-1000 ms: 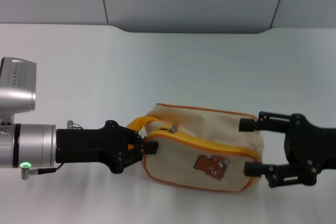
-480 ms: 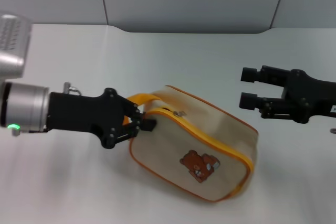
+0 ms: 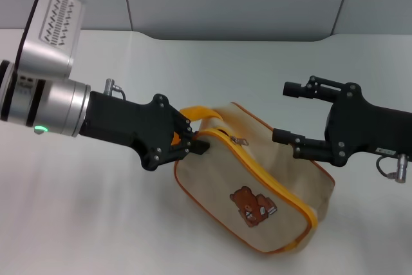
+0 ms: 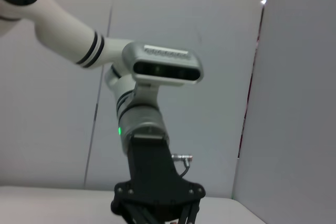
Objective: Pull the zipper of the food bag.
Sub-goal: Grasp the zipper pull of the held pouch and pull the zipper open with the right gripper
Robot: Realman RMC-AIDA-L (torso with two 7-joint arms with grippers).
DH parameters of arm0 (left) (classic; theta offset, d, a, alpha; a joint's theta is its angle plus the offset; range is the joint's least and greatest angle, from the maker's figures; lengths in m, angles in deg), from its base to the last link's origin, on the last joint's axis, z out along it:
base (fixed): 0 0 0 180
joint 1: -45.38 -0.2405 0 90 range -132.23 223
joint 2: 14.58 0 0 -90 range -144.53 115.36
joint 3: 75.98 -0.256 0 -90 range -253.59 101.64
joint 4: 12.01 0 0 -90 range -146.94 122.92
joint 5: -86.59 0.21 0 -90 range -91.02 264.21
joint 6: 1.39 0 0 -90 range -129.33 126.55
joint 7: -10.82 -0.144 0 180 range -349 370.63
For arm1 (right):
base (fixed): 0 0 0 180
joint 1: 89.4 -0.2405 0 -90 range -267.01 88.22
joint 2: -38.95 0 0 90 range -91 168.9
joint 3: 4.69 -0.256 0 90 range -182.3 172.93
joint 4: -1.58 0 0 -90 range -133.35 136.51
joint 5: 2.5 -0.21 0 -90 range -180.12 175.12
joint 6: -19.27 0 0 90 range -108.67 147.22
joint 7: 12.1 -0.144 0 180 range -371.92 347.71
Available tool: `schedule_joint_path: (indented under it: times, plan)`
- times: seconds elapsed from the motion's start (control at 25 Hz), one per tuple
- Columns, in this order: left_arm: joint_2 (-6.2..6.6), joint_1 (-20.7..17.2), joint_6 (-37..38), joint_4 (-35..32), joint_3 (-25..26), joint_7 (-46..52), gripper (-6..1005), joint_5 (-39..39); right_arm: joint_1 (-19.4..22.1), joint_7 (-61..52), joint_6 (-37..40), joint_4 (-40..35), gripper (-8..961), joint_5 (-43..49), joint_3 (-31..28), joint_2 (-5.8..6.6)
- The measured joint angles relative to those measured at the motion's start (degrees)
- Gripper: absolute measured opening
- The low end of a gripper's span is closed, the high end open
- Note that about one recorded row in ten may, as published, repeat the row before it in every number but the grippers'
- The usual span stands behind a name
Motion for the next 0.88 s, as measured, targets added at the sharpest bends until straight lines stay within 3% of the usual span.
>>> schedule_joint_path:
  times: [0.16,0.4,0.88]
  plan:
    - [-0.07,0.3,-0.2,-1.1,-3.3,1.4,59,-1.1,-0.3,1.2,-0.7,0.0,694,0.6,1.2,-0.02]
    - [-0.22,1.8,-1.1,-1.5,-7.6,3.7,59,-1.3,-0.9,1.5,-3.4,-0.4,562,0.4,7.8,-0.06]
    - [-0.16,3.6,-1.5,-2.9,-11.0,6.2,59,-1.4,-2.0,2.2,-3.9,0.0,292,0.1,10.1,-0.35]
